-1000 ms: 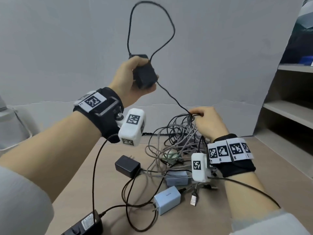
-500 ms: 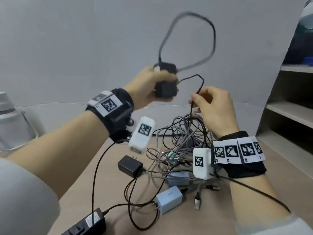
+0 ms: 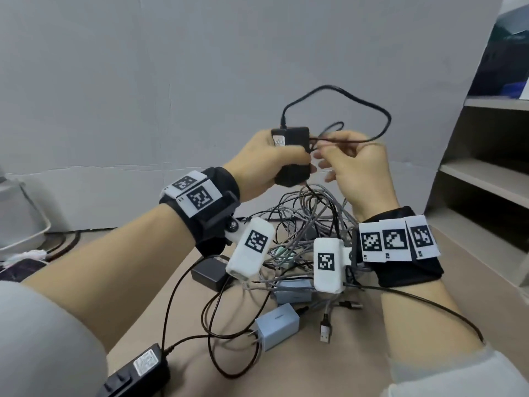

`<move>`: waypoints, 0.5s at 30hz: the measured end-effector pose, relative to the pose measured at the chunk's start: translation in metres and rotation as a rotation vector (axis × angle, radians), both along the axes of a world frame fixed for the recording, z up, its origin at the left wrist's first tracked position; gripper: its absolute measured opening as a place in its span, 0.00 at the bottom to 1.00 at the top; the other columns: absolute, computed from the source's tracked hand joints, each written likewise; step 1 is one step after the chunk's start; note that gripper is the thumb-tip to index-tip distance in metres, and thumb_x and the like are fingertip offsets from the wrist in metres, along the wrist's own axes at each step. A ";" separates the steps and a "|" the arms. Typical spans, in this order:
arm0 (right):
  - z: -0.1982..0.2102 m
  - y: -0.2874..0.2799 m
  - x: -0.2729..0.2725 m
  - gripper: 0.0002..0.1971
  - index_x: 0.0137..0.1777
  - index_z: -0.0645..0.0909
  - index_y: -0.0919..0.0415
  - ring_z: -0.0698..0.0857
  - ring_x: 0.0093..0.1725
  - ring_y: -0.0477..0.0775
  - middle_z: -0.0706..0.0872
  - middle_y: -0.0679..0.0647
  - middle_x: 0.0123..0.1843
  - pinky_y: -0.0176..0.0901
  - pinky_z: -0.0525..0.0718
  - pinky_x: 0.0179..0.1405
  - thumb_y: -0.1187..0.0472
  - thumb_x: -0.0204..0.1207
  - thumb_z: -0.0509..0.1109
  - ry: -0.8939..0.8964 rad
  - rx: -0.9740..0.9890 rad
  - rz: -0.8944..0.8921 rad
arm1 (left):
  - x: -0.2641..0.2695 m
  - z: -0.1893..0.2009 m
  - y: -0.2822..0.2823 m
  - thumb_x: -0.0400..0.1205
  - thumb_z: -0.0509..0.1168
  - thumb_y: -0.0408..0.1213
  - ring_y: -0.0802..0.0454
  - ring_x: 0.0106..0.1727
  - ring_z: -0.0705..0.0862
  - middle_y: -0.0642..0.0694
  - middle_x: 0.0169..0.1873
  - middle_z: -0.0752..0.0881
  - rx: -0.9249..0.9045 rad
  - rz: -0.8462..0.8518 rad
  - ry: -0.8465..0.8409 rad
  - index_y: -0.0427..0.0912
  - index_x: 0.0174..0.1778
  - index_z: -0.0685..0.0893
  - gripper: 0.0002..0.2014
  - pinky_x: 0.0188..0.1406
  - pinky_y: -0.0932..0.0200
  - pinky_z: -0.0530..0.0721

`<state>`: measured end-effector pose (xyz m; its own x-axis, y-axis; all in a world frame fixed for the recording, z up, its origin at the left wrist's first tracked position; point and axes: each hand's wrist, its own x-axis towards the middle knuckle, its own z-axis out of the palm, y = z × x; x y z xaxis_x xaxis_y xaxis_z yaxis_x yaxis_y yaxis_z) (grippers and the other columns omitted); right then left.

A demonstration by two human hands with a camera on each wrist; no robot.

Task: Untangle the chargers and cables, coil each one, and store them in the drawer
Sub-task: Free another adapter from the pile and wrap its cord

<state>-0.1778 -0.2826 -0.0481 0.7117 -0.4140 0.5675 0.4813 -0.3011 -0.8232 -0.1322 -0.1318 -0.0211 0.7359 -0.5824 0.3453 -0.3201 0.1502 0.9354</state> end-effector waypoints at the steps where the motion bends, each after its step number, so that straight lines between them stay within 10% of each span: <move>1: -0.003 -0.001 0.003 0.06 0.51 0.85 0.51 0.90 0.45 0.52 0.91 0.54 0.48 0.43 0.86 0.37 0.63 0.78 0.73 0.069 -0.034 0.029 | 0.002 0.003 0.001 0.79 0.66 0.20 0.40 0.43 0.89 0.40 0.36 0.85 -0.059 0.031 0.037 0.29 0.58 0.81 0.12 0.35 0.53 0.87; 6: -0.020 0.003 0.014 0.11 0.56 0.85 0.51 0.89 0.52 0.53 0.91 0.49 0.49 0.57 0.87 0.59 0.61 0.75 0.70 0.411 -0.503 0.095 | 0.004 0.025 0.014 0.82 0.65 0.25 0.43 0.42 0.90 0.39 0.48 0.84 -0.336 0.072 0.280 0.35 0.60 0.82 0.11 0.44 0.49 0.89; 15: -0.031 -0.015 0.023 0.09 0.52 0.91 0.56 0.84 0.58 0.62 0.90 0.58 0.54 0.42 0.75 0.53 0.59 0.84 0.68 0.440 -0.572 -0.273 | 0.004 0.034 0.025 0.81 0.66 0.26 0.38 0.43 0.89 0.38 0.51 0.86 -0.483 0.014 0.460 0.31 0.57 0.83 0.09 0.43 0.49 0.87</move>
<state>-0.1544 -0.2975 -0.0793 0.8364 -0.3345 0.4343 -0.0068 -0.7985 -0.6019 -0.1278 -0.1070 0.0129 0.8768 -0.4305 0.2143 0.0903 0.5852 0.8058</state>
